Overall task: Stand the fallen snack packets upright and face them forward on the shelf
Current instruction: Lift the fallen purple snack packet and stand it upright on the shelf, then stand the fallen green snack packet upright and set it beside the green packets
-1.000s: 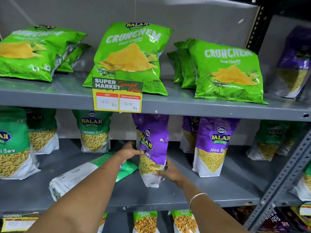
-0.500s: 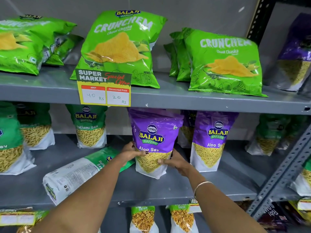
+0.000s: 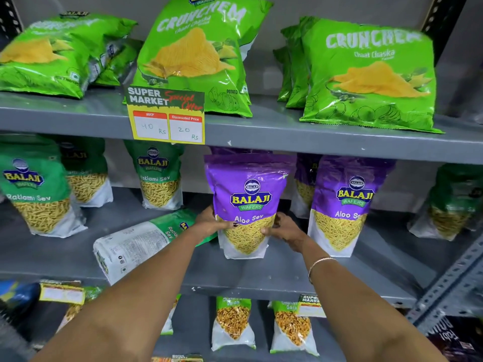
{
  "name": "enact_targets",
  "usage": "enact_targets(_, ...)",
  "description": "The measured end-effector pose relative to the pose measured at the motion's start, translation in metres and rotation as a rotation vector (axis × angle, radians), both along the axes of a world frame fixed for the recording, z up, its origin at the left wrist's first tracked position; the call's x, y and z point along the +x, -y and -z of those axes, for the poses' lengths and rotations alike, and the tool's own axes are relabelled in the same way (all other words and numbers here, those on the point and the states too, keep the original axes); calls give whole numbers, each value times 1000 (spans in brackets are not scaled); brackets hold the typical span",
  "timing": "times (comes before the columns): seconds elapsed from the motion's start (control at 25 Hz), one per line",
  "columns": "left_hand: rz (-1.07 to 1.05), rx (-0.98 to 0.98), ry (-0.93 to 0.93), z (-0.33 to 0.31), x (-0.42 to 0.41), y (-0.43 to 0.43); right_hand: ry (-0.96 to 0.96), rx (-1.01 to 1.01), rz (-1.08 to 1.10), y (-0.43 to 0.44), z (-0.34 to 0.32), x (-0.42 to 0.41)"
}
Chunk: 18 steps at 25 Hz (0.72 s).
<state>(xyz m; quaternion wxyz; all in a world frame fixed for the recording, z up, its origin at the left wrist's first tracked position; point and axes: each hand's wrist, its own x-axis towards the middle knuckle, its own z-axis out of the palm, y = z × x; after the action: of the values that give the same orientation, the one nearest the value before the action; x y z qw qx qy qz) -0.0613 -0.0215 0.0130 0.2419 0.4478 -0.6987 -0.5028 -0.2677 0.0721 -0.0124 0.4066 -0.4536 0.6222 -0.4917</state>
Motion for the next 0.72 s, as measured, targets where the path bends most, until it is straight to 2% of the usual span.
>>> enact_targets(0.16, 98, 0, 133, -3, 13, 1, -86, 87, 21, -2, -10, 4)
enact_targets(0.24, 101, -42, 221, -5, 29, 12, -292, 283, 81, -5, -19, 9)
enact_targets(0.28, 80, -92, 271, -6, 43, 21, -410, 429, 78, -8, -21, 13)
enact_targets(0.32, 56, -148, 345, -7, 60, 32, -451, 587, 39, -11, -21, 17)
enact_targets(0.4, 12, -236, 496, -3, 103, 63, -307, 793, -79, -12, -18, 36)
enact_targets(0.52, 59, -249, 658, 13, 171, 107, -82, 822, -137, 15, -6, 95)
enact_targets(0.6, 72, -149, 593, 23, 197, 117, 25, 739, -63, 42, 1, 150)
enact_targets(0.72, 87, 77, 357, 36, 211, 121, 219, 544, 288, 75, 20, 221)
